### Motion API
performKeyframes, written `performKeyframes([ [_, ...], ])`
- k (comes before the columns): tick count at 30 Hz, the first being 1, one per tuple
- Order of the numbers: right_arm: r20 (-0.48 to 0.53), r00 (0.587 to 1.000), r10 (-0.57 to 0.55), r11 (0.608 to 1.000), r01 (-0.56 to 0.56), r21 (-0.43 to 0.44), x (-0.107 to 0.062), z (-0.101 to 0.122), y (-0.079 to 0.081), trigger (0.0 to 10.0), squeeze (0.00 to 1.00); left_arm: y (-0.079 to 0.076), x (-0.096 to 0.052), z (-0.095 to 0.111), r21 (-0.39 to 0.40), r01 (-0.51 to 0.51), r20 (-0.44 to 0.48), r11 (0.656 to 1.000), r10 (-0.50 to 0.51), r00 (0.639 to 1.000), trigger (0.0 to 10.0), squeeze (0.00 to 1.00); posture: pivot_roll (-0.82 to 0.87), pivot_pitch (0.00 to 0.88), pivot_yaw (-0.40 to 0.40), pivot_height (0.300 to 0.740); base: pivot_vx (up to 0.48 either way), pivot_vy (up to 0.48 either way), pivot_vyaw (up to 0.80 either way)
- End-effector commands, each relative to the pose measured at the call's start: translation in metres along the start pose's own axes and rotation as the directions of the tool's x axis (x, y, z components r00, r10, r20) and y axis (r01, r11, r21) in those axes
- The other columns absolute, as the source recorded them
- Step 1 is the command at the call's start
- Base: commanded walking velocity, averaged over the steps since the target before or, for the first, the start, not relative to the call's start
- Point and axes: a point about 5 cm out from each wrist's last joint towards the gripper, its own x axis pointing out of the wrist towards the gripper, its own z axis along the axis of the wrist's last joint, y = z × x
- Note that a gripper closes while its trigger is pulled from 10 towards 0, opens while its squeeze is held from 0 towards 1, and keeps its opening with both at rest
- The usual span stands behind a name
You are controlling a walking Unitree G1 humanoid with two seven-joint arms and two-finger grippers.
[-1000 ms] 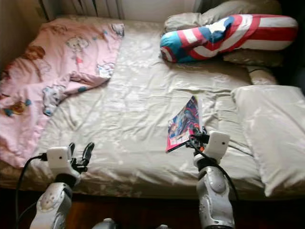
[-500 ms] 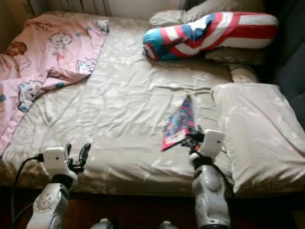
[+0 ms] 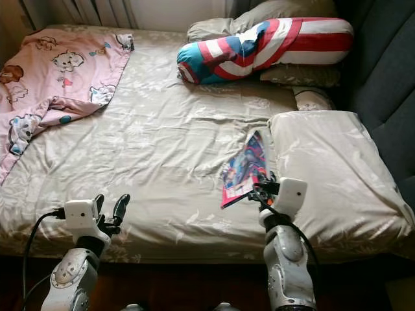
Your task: Clean up the room
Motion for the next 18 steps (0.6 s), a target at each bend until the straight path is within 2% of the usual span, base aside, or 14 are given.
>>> performKeyframes([
  [1, 0.032, 0.999, -0.002, 1.0, 0.002, 0.002, 0.0011, 0.0069, -0.0011, 10.0, 0.0, 0.0024, -0.0025, -0.0029, -0.009, -0.007, -0.021, 1.0, 0.007, 1.0, 10.0, 0.0, 0.04, 0.171, -0.066, 0.74, 0.0, 0.0, 0.0],
  [5, 0.032, 0.999, -0.001, 1.0, 0.001, 0.001, 0.0011, 0.0071, -0.0009, 10.0, 0.0, 0.0043, -0.0021, -0.0015, -0.009, -0.009, -0.016, 1.0, 0.009, 1.0, 10.0, 0.0, 0.04, 0.175, -0.067, 0.74, 0.0, 0.0, 0.0],
  [18, 0.036, 0.999, -0.016, 1.0, 0.017, -0.01, 0.0006, 0.008, -0.0032, 10.0, 0.0, 0.0064, -0.002, 0.001, -0.008, -0.017, -0.006, 1.0, 0.017, 1.0, 10.0, 0.0, 0.04, 0.192, -0.069, 0.74, 0.275, 0.0, 0.0],
])
